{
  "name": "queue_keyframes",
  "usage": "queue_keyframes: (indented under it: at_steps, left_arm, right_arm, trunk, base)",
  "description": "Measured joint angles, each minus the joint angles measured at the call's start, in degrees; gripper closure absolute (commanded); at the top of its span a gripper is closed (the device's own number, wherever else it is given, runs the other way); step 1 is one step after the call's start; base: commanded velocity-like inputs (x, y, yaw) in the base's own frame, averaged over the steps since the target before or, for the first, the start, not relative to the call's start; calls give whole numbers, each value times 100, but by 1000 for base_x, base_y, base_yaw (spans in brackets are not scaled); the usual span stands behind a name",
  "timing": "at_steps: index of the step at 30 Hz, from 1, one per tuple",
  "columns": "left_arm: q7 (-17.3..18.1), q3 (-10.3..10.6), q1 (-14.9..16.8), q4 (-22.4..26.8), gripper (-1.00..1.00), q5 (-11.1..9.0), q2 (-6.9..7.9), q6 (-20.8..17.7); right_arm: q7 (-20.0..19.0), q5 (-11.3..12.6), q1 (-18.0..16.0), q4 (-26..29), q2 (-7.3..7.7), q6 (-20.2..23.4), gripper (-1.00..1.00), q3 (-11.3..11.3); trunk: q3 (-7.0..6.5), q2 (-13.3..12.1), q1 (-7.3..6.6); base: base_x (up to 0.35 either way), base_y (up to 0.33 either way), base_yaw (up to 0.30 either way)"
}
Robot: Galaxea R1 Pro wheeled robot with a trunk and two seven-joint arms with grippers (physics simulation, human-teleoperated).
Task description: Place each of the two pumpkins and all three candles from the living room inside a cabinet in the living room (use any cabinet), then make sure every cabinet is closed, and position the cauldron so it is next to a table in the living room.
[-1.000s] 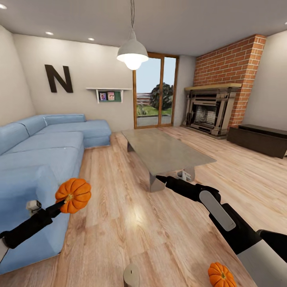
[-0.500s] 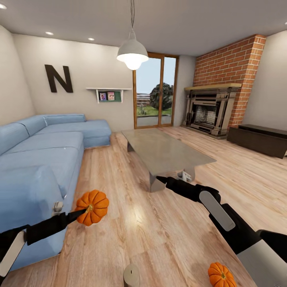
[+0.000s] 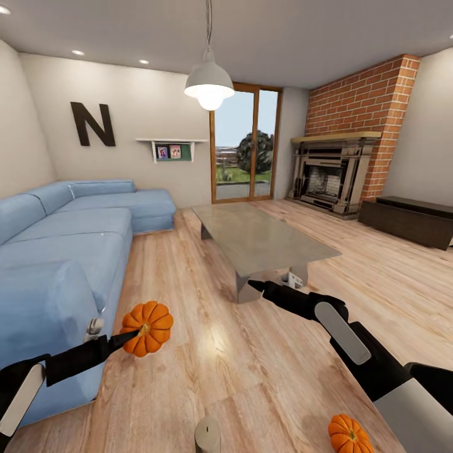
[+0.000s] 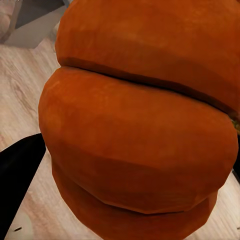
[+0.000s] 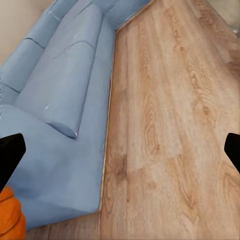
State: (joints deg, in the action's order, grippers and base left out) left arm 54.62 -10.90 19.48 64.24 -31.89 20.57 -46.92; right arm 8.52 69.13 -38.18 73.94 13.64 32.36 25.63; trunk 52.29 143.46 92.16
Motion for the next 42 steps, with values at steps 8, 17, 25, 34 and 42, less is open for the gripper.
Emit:
queue_keyframes:
  at_steps: [8, 17, 25, 34, 42]
  left_arm:
    - [-1, -6, -8, -6, 100, 0, -1, 5]
    - [-43, 2, -10, -2, 100, 22, -290, 8]
    - [-295, -32, -9, 50, 100, -17, -397, 17]
    - [-269, -40, -9, 46, 100, -34, -370, 21]
    - [-258, -40, -7, 45, 100, -67, -381, 10]
  right_arm:
    - [1135, 266, 1, -59, -16, 5, -100, 13]
    - [1439, 868, 139, -185, -75, -61, -100, 18]
    - [1429, 909, 168, -303, -77, -110, -100, 17]
    - [1398, 923, 169, -352, -77, -117, -100, 17]
    - [916, 911, 169, -508, -76, -111, -100, 15]
  trunk:
    - [0, 0, 0]
    - [0, 0, 1]
    - [0, 0, 3]
    - [0, 0, 2]
    - [-41, 0, 2]
  base:
    - [0, 0, 0]
    - [-18, 10, 0]
    - [-243, 144, 0]
    - [-236, 223, -8]
    - [-204, 253, -186]
